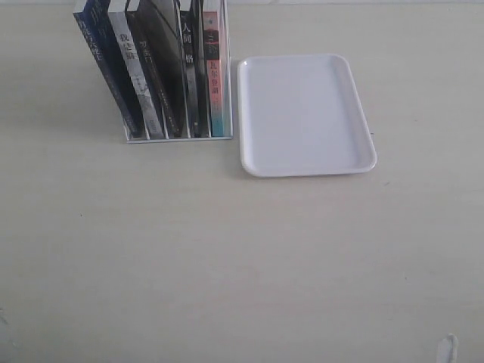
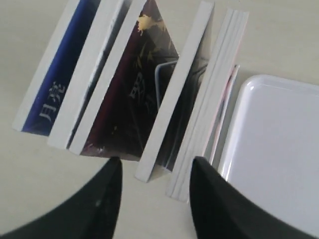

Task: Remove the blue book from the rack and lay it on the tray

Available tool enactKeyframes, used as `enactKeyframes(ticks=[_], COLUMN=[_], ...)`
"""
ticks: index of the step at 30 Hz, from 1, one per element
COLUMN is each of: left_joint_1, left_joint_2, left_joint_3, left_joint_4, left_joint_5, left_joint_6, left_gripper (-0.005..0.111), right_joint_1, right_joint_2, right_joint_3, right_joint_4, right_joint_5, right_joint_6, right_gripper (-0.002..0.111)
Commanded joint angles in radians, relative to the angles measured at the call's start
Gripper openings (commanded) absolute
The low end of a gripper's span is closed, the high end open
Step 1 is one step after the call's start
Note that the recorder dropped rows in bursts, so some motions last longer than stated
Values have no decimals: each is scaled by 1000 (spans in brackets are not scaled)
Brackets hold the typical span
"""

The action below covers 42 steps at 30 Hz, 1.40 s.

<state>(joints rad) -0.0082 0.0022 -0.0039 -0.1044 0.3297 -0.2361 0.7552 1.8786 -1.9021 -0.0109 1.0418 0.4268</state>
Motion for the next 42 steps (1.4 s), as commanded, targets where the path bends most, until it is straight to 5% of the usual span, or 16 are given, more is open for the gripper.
enactKeyframes(ticks=[1, 3, 27, 34, 42], left_joint_1=[-3, -3, -3, -3, -3], left_joint_2=[-2, -2, -2, -2, -2], left_joint_3=[4, 4, 4, 4, 4], left_joint_4=[-6, -6, -6, -6, -6], left_joint_5=[-15, -15, -15, -15, -15], left_joint_6=[1, 1, 1, 1, 1], left_gripper=[6, 6, 6, 6, 6], right_joint_1=[-29, -40, -49, -49, -49], right_joint_2=[24, 49, 86, 86, 86], right_joint_3=[-8, -8, -8, -8, -8], right_joint_4=[0, -2, -5, -5, -1], right_joint_5=[-13, 12, 1, -5, -10], right_joint_6=[45, 61, 36, 8, 8], right_gripper=[55, 63, 59, 35, 46])
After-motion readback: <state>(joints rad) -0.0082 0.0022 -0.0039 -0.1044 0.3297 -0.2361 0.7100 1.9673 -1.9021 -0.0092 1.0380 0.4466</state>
